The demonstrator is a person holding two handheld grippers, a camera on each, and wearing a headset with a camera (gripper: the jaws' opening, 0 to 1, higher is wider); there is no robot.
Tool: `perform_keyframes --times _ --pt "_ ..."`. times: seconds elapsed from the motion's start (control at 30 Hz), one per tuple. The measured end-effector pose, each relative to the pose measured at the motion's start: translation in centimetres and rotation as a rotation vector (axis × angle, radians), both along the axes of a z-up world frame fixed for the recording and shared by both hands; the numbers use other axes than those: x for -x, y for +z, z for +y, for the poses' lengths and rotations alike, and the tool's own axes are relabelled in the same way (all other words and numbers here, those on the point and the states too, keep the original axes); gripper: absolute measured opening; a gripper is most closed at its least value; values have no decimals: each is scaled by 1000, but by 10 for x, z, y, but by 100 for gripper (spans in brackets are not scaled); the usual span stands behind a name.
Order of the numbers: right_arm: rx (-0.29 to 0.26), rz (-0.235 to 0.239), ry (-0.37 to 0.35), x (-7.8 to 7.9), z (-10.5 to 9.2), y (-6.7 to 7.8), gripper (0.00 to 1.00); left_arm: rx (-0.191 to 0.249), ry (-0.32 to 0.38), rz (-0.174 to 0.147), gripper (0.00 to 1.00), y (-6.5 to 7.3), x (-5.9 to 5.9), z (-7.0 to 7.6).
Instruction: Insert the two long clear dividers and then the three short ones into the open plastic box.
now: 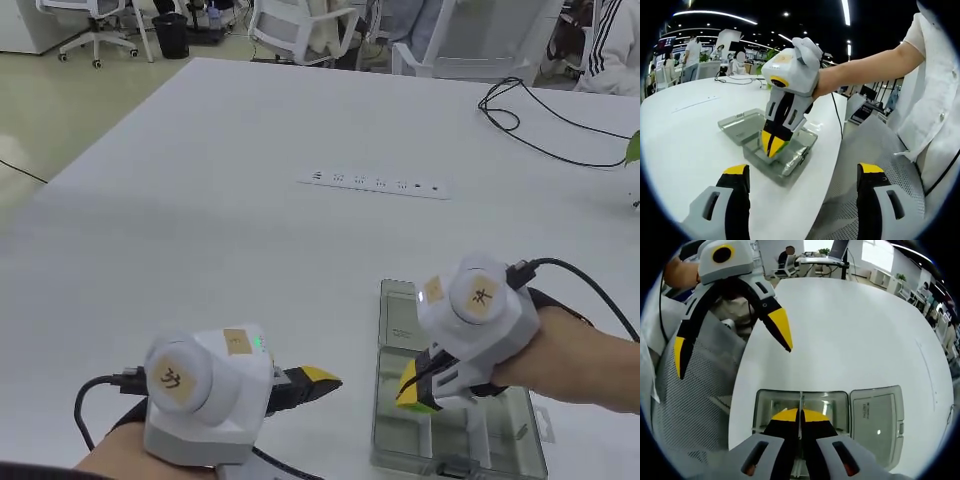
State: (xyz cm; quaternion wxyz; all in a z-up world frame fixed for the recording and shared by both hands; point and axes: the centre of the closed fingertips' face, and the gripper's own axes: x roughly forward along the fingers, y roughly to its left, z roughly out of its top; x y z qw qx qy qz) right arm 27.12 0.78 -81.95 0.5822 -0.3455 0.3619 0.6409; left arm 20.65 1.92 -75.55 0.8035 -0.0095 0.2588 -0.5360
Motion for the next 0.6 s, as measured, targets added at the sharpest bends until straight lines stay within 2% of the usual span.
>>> perform_keyframes --times 0.23,0.27,0.5,0.6 --pt "-15 3 -24 0 1 -1 7 -5 2 -2 90 1 0 1" --pt "-24 5 -40 0 2 0 9 -5 2 -2 90 1 0 1" --pt "-76 15 -76 -1 2 16 11 -5 5 -2 90 1 0 2" --pt "-93 14 -88 -1 0 23 15 -9 4 -3 90 1 0 1"
